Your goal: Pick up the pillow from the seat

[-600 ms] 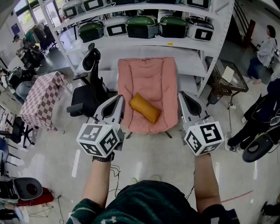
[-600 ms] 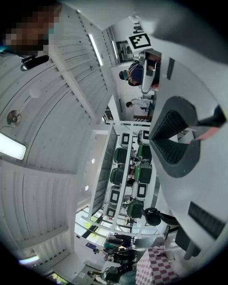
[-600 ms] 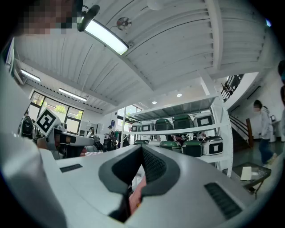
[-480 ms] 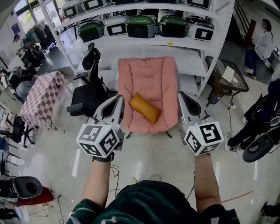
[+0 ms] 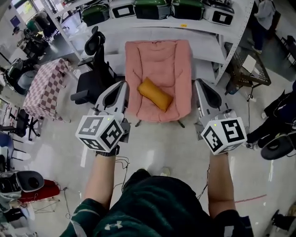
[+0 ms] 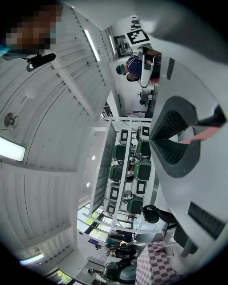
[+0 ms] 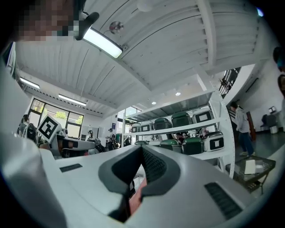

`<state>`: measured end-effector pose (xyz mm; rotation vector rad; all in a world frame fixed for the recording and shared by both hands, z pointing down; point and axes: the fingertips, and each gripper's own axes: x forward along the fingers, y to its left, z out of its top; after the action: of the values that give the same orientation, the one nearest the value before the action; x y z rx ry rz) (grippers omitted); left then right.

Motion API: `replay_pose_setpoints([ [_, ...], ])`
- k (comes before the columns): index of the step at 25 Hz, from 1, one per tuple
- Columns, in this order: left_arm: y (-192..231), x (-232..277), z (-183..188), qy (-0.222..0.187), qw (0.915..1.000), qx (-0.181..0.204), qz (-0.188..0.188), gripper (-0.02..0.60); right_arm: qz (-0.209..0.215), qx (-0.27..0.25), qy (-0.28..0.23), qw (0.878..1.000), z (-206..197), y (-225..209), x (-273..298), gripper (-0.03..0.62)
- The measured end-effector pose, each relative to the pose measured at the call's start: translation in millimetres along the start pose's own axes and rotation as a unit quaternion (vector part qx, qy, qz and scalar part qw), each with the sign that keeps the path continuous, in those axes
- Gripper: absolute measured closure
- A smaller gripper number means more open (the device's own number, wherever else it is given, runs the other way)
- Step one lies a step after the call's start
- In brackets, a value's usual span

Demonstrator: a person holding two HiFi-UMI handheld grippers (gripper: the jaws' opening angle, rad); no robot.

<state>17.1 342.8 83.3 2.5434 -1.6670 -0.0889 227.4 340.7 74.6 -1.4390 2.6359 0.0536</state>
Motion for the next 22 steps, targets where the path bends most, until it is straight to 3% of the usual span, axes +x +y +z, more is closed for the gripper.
replay_pose_setpoints([
  [10,48.2,23.4,-43.5,0.028,0.9990,-0.016,0.033,0.575,-0.021,0.032,0.008,0.999,-32.4,-19.5,19.7,0.591],
  [22,146.2,105.8,-104.2,0.050,0.9955,-0.072,0.036,0.575,-0.027,0.033,0.029,0.999,-86.0,-30.6,134.3,0.591],
])
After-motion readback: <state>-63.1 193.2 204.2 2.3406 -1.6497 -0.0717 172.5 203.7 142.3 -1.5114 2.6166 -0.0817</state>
